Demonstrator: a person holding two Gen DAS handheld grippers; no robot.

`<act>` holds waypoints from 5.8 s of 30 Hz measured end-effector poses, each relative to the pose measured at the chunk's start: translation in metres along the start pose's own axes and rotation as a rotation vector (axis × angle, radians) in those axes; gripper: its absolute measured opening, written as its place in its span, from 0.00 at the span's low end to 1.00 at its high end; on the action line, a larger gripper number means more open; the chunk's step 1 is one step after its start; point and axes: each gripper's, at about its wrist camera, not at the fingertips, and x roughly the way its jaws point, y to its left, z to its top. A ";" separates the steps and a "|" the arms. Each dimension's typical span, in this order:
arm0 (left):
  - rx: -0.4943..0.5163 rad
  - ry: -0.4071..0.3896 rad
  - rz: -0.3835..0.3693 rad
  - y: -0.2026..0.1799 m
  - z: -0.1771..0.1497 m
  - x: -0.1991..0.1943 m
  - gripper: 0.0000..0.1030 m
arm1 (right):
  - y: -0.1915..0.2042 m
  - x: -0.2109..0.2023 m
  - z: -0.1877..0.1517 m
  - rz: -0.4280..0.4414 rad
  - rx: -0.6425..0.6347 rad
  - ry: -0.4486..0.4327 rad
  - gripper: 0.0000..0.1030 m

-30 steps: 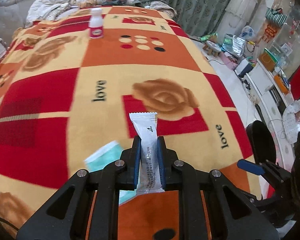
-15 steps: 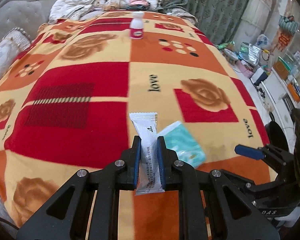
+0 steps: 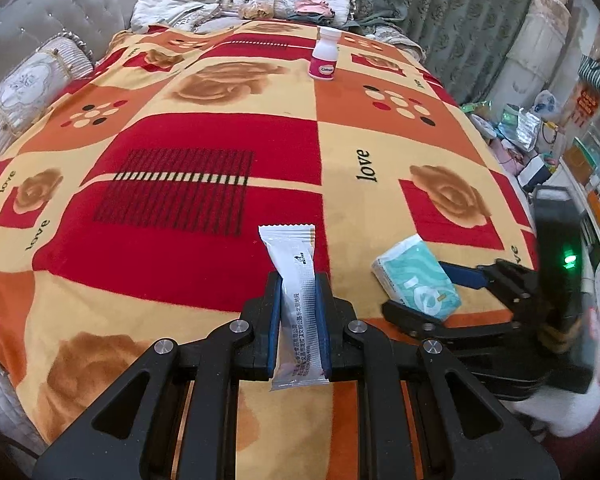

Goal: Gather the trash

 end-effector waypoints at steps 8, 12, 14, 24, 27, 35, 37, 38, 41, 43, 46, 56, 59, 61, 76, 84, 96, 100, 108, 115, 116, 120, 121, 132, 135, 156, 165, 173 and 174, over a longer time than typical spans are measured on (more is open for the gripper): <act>0.025 0.006 -0.028 -0.018 -0.002 0.003 0.13 | -0.010 -0.010 -0.013 -0.019 -0.005 -0.039 0.44; 0.052 0.003 -0.044 -0.036 -0.002 0.002 0.13 | -0.027 -0.030 -0.022 0.008 0.056 -0.077 0.44; 0.069 0.001 -0.055 -0.047 -0.001 0.002 0.13 | -0.035 -0.040 -0.029 0.001 0.075 -0.093 0.44; 0.179 0.005 -0.138 -0.121 0.000 0.007 0.13 | -0.090 -0.099 -0.070 -0.077 0.177 -0.167 0.44; 0.217 0.013 -0.165 -0.148 -0.002 0.011 0.13 | -0.107 -0.115 -0.083 -0.106 0.210 -0.181 0.44; 0.298 0.026 -0.208 -0.202 -0.006 0.016 0.13 | -0.145 -0.143 -0.114 -0.161 0.293 -0.201 0.44; 0.311 0.029 -0.214 -0.211 -0.008 0.018 0.13 | -0.152 -0.148 -0.119 -0.169 0.307 -0.205 0.44; 0.316 0.030 -0.218 -0.215 -0.008 0.018 0.13 | -0.155 -0.150 -0.122 -0.172 0.314 -0.207 0.44; 0.338 0.035 -0.230 -0.229 -0.010 0.020 0.13 | -0.163 -0.156 -0.129 -0.183 0.334 -0.215 0.44; 0.355 0.039 -0.239 -0.239 -0.012 0.022 0.13 | -0.169 -0.160 -0.134 -0.192 0.348 -0.218 0.44; 0.374 0.047 -0.253 -0.254 -0.014 0.024 0.13 | -0.179 -0.165 -0.142 -0.207 0.371 -0.221 0.44; 0.425 0.078 -0.305 -0.301 -0.022 0.033 0.13 | -0.208 -0.185 -0.169 -0.256 0.434 -0.230 0.44; 0.438 0.082 -0.320 -0.313 -0.023 0.035 0.13 | -0.217 -0.190 -0.178 -0.272 0.457 -0.230 0.44; 0.448 0.086 -0.330 -0.323 -0.024 0.036 0.13 | -0.224 -0.193 -0.184 -0.280 0.472 -0.230 0.44; 0.494 0.116 -0.373 -0.371 -0.030 0.049 0.13 | -0.261 -0.209 -0.217 -0.324 0.565 -0.228 0.44; 0.520 0.130 -0.383 -0.389 -0.031 0.058 0.13 | -0.274 -0.213 -0.229 -0.338 0.595 -0.222 0.44; 0.528 0.162 -0.409 -0.408 -0.033 0.073 0.13 | -0.292 -0.217 -0.243 -0.357 0.637 -0.217 0.44; 0.541 0.169 -0.410 -0.418 -0.036 0.076 0.13 | -0.296 -0.219 -0.248 -0.362 0.651 -0.219 0.44; 0.549 0.185 -0.416 -0.432 -0.041 0.083 0.13 | -0.307 -0.225 -0.258 -0.379 0.681 -0.216 0.44; 0.552 0.194 -0.420 -0.437 -0.041 0.089 0.13 | -0.312 -0.223 -0.263 -0.376 0.697 -0.211 0.44; 0.552 0.195 -0.421 -0.437 -0.041 0.090 0.13 | -0.313 -0.222 -0.263 -0.374 0.698 -0.210 0.44; 0.549 0.200 -0.426 -0.442 -0.041 0.093 0.13 | -0.316 -0.221 -0.264 -0.372 0.705 -0.207 0.44; 0.549 0.201 -0.427 -0.443 -0.041 0.093 0.13 | -0.317 -0.220 -0.265 -0.372 0.708 -0.206 0.44; 0.529 0.214 -0.476 -0.447 -0.039 0.095 0.14 | -0.324 -0.219 -0.268 -0.370 0.731 -0.206 0.45; 0.514 0.226 -0.507 -0.445 -0.037 0.096 0.32 | -0.326 -0.218 -0.267 -0.371 0.738 -0.211 0.49; 0.467 -0.111 -0.400 -0.383 -0.022 0.006 0.50 | -0.261 -0.265 -0.243 -0.521 0.664 -0.363 0.57; 0.476 -0.230 -0.405 -0.355 -0.021 -0.035 0.50 | -0.220 -0.292 -0.224 -0.603 0.602 -0.460 0.64; 0.476 -0.273 -0.414 -0.344 -0.022 -0.053 0.50 | -0.196 -0.304 -0.216 -0.649 0.568 -0.504 0.67; 0.475 -0.278 -0.412 -0.344 -0.022 -0.054 0.50 | -0.194 -0.305 -0.215 -0.654 0.566 -0.507 0.67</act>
